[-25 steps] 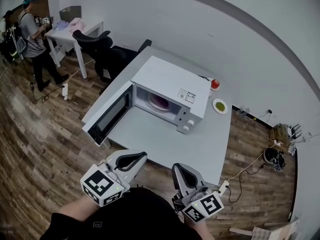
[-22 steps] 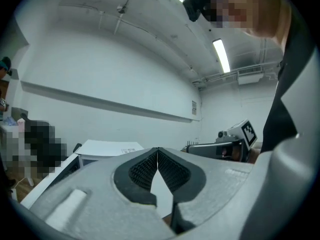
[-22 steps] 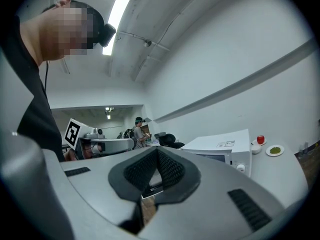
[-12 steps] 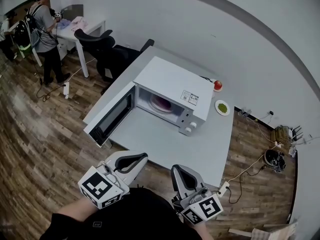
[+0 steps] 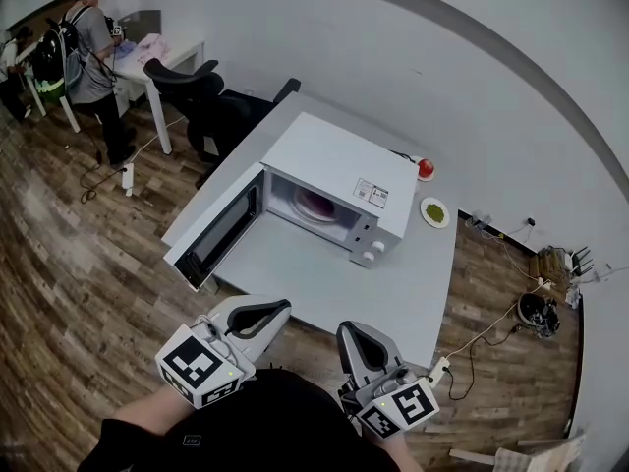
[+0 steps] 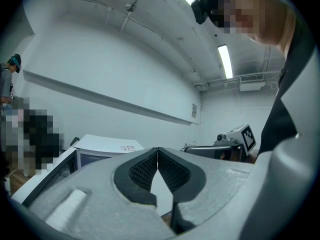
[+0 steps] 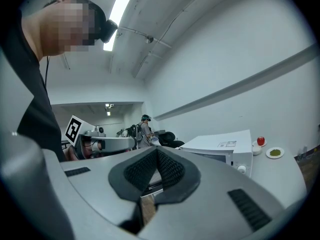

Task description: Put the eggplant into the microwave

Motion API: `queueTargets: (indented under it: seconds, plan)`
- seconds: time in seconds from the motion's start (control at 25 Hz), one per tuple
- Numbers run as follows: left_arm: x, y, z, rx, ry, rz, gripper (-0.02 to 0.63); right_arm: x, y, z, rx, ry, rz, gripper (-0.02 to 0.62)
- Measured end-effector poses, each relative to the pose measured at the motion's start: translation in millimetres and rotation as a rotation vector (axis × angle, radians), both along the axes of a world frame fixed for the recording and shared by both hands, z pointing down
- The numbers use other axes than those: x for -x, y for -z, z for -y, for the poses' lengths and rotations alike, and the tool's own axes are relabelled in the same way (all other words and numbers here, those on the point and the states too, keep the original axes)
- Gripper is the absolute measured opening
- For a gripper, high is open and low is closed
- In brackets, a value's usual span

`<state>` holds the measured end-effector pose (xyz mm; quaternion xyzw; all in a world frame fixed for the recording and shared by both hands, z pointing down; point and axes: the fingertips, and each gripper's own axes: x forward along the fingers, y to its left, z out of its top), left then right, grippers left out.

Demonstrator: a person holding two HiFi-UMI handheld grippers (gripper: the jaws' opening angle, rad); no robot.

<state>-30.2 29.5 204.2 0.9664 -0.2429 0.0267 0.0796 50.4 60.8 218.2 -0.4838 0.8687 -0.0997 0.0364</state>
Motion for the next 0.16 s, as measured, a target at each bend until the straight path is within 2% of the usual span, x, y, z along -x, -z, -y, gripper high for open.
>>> queueTargets:
  seconds: [0.16]
  plan:
    - [-0.2, -1.1, -2.0, 0.007, -0.006, 0.003, 0.009, -0.5, 1.8, -0.7, -0.005, -0.004, -0.004, 0.014]
